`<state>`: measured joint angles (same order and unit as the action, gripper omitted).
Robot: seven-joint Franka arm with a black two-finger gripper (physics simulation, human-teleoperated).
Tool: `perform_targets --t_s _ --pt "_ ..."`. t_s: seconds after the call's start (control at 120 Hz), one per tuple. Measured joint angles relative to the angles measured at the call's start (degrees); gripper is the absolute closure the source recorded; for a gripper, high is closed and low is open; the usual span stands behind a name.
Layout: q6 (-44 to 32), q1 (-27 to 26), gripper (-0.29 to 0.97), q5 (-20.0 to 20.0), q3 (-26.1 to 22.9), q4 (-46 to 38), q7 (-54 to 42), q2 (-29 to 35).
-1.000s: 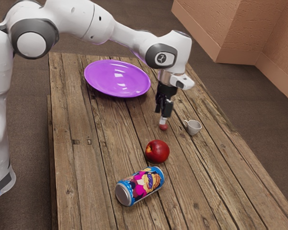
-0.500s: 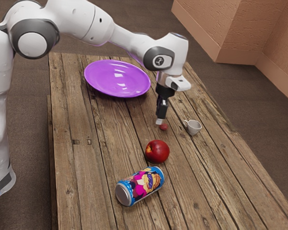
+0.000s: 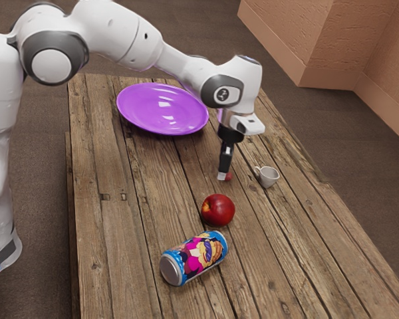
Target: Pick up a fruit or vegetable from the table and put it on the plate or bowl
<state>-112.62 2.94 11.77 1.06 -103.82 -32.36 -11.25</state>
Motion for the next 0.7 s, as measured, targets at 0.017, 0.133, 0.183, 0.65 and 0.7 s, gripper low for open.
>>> perform_targets --t_s 0.017,0.133,0.183,0.65,0.7 --pt "-0.21 -0.17 0.2 0.14 0.0 0.0 -0.12 -0.13" --pt "-1.51 -0.85 0.21 0.79 -0.01 0.06 -0.84 -0.66" --pt "-1.95 -0.9 0.21 0.94 0.0 0.08 -1.11 -0.71" --pt "-4.01 -0.04 0.32 1.11 0.07 0.16 -2.8 -1.78" --pt "-4.21 0.0 0.32 1.12 0.06 0.22 -2.91 -1.98"
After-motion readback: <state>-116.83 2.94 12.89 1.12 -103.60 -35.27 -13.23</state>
